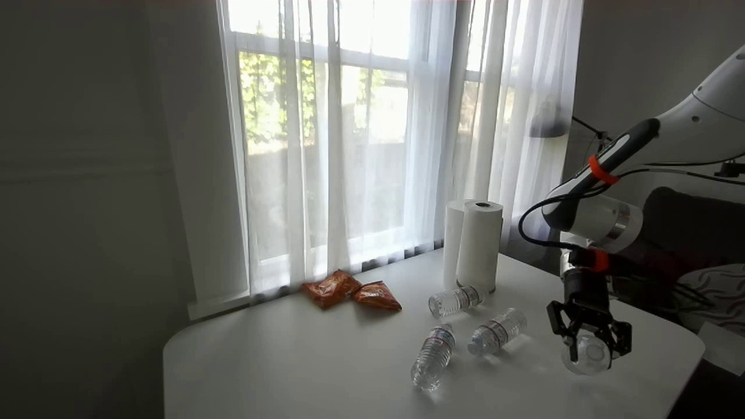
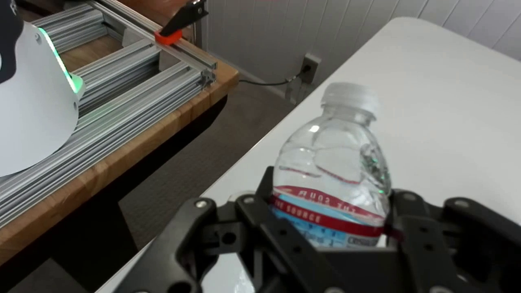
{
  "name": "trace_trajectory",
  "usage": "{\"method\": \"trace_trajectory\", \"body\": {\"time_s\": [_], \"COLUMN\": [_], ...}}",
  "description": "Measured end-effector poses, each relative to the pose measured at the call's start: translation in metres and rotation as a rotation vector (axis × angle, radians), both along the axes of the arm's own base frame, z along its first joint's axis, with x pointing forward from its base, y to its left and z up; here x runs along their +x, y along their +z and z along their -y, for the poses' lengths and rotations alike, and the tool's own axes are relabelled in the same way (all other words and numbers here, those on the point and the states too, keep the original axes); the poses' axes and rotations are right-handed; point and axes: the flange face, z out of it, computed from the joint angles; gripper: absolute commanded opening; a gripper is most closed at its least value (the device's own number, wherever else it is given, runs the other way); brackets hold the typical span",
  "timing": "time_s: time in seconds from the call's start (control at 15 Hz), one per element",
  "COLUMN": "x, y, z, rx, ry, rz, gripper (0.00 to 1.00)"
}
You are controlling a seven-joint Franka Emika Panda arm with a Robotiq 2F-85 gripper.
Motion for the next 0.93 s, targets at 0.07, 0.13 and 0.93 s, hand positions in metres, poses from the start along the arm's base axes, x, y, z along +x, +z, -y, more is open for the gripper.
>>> {"method": "trace_trajectory", "body": {"time_s": [0.07, 0.13, 0.93], "x": [-0.001, -0.003, -0.002], "y": [-0.002, -0.004, -0.042], "z": [0.001, 0.002, 0.018], "rx": [0.038, 0.076, 0.419], "ry": [0.012, 0.023, -0.008], "rz": [-0.001, -0.002, -0.081], "gripper": [0.25, 0.25, 0.25]}}
